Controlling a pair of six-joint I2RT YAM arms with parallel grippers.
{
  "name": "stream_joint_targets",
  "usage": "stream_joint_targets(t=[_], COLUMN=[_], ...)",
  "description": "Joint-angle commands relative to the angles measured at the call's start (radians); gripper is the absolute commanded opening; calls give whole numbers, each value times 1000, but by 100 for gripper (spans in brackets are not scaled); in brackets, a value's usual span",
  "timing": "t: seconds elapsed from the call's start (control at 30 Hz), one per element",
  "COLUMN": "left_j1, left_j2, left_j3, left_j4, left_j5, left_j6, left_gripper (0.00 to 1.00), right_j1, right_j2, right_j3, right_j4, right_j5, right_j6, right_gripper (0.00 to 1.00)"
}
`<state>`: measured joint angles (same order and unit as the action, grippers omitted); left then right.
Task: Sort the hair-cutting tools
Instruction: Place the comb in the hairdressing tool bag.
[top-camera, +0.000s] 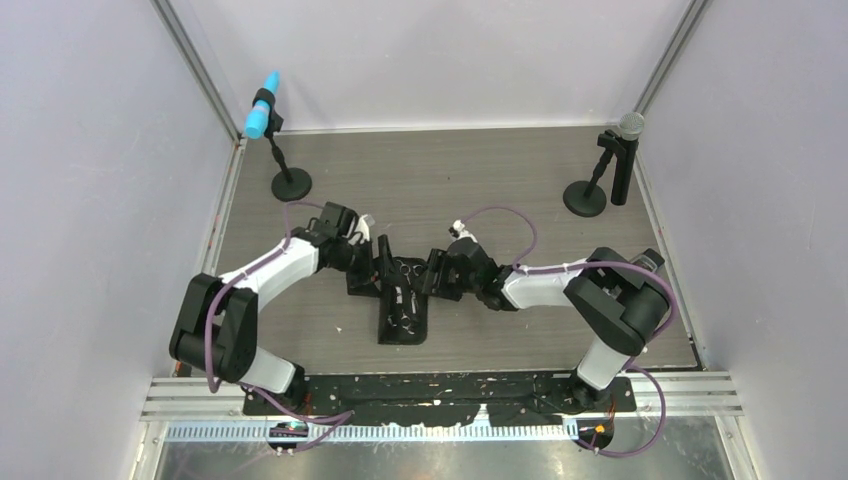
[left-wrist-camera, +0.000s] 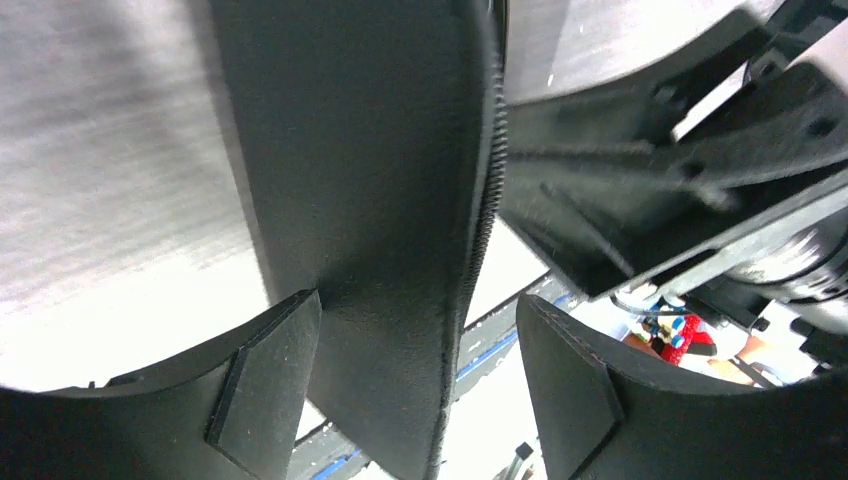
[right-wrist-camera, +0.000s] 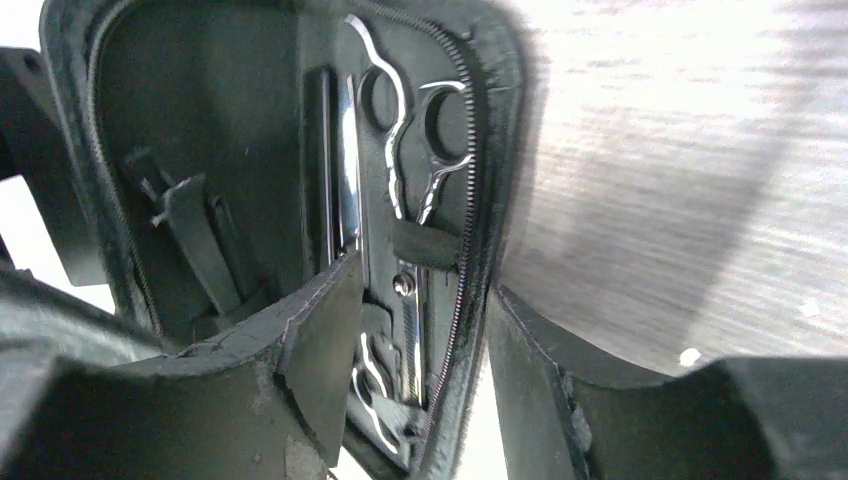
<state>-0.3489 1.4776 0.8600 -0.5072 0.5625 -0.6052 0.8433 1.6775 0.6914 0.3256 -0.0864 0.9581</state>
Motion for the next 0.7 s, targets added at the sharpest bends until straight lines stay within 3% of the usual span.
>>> stream_joint_targets(t=[0.0,0.23,0.5,0.67], left_j1=[-60,-132,-180,-180], left_j2=[-61,-43,-70,-131], left_j3=[-45,-74,-27,-58], left_j4=[80,154,104,42], left_j5=[30,-19,-126,-235], left_j6=[-94,-181,-201,-189], left_gripper=[74,73,70,66], right_j1=[-40,-77,-89,-96], right_j2=[12,18,-109,-225], right_j3=[74,167,59,24], right_j4=[-46,-108,-124,-249], right_j5=[-25,-40,19,100], right_j6=[-109,-252,-306,-387], right_gripper=[56,55,58,59])
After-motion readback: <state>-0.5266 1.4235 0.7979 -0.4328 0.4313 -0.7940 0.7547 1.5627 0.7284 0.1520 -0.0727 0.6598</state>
